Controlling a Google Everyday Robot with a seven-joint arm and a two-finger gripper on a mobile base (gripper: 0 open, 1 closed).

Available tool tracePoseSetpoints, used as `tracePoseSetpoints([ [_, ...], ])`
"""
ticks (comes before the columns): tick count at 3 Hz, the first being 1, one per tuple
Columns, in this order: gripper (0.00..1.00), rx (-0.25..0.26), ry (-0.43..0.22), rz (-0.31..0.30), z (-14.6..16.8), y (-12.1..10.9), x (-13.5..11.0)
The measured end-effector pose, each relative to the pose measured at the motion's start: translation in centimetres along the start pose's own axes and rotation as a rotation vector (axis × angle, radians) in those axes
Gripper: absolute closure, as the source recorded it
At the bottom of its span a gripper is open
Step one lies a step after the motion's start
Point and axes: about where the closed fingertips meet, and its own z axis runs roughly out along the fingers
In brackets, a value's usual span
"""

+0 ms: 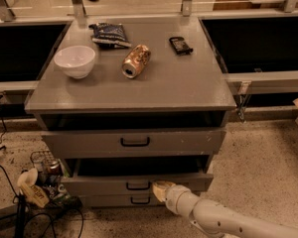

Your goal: Close middle drawer

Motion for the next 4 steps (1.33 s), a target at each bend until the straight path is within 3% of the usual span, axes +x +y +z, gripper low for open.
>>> tracePoseSetpoints([
  [3, 1.00, -0.020, -0.031, -0.005, 0.60, 0.29, -0.96],
  [4, 0.82, -0.020, -0.031, -0.005, 0.60, 0.29, -0.96],
])
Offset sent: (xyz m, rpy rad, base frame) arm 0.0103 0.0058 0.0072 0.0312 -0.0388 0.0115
